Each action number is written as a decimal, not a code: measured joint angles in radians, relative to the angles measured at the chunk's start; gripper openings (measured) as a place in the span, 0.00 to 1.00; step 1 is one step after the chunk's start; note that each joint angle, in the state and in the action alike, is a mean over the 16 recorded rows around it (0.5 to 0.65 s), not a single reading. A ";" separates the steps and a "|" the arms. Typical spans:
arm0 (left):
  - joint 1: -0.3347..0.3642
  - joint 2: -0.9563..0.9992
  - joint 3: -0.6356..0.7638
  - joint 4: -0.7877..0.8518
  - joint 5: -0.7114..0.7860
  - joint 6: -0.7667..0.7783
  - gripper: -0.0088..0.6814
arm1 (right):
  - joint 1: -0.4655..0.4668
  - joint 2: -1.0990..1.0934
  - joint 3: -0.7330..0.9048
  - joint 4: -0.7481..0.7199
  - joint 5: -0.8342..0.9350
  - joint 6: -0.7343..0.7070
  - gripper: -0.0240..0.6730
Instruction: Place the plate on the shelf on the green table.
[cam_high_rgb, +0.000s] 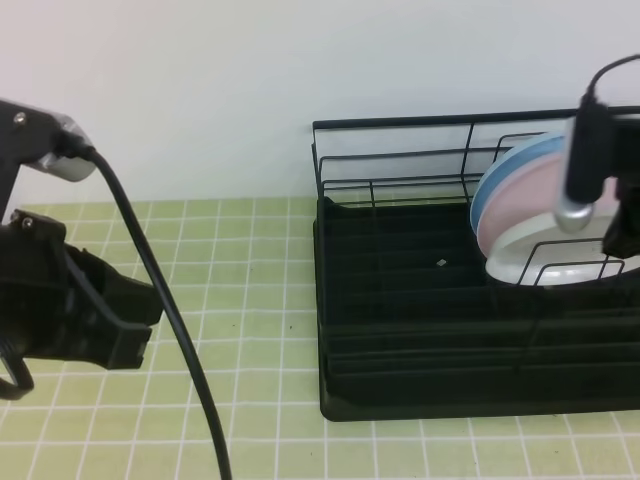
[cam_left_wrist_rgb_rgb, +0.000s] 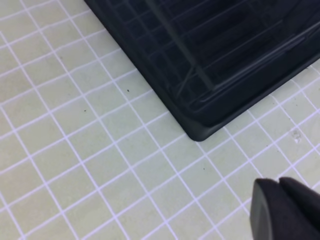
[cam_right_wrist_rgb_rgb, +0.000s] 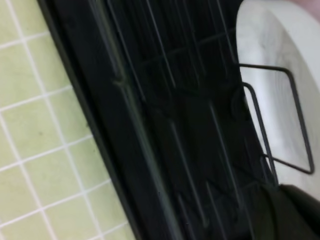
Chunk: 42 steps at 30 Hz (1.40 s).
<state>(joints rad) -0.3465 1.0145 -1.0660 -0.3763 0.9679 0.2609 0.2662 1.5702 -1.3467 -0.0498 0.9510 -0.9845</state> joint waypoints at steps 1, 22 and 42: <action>0.000 0.000 0.000 0.000 0.001 0.000 0.01 | -0.004 0.014 -0.001 -0.008 -0.014 0.004 0.03; 0.000 0.000 0.000 0.004 0.013 0.002 0.01 | -0.085 0.060 -0.097 0.050 -0.141 0.085 0.03; 0.000 -0.147 0.193 -0.034 -0.163 0.002 0.01 | -0.086 -0.643 0.286 0.734 -0.435 0.247 0.03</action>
<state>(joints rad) -0.3460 0.8679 -0.8730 -0.4101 0.8046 0.2624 0.1800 0.9270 -1.0604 0.6840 0.5161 -0.7377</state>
